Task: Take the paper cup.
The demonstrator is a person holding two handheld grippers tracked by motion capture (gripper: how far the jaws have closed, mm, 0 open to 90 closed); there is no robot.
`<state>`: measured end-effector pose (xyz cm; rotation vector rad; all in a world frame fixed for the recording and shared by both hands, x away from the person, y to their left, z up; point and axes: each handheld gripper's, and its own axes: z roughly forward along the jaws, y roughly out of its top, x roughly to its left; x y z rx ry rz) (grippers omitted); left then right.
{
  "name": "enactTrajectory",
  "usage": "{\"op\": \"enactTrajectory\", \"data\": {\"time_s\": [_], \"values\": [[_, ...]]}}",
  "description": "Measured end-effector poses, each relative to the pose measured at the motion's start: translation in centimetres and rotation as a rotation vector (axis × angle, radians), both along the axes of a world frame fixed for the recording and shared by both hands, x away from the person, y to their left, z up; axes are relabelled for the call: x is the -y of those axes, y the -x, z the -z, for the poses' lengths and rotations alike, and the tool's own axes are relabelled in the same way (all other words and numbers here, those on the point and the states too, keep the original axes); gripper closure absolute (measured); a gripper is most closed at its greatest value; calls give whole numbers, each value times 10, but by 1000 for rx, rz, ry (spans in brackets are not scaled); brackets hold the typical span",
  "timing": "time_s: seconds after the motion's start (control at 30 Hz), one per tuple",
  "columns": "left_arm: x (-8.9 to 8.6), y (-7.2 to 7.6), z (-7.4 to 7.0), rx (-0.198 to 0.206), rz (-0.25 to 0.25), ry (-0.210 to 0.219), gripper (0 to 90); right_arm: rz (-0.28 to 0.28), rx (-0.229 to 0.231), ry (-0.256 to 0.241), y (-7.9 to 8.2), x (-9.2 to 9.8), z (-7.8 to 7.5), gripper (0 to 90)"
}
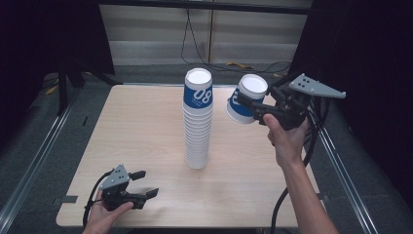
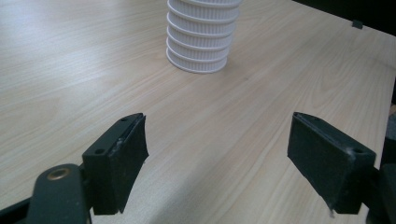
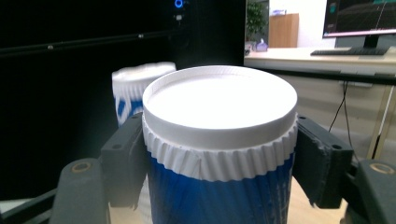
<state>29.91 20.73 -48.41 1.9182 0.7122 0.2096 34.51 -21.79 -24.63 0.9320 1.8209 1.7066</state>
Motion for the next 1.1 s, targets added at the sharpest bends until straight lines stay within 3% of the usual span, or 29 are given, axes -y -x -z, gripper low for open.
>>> {"op": "enactTrajectory", "data": {"time_s": [0.17, 0.27, 0.37, 0.47, 0.63, 0.8, 1.1], "values": [[5, 0, -6, 1, 37, 8, 200, -17, -35, 10, 8, 0, 28, 283], [8, -2, -9, -7, 55, 1, 200, -27, -55, 8, 12, 0, 40, 283], [14, -3, -16, 11, 76, -7, 200, -31, -70, 11, 14, -1, 47, 283], [22, -6, -22, 11, 92, 19, 186, -52, -80, 8, 19, -2, 58, 283], [33, -8, -23, 6, 115, 22, 169, -82, -101, 28, 28, -8, 68, 283], [42, -9, -26, 6, 147, 61, 168, -134, -132, 35, 37, -22, 94, 283], [51, -16, -51, 52, 180, 102, 182, -167, -178, 50, 45, -35, 121, 284]]}}
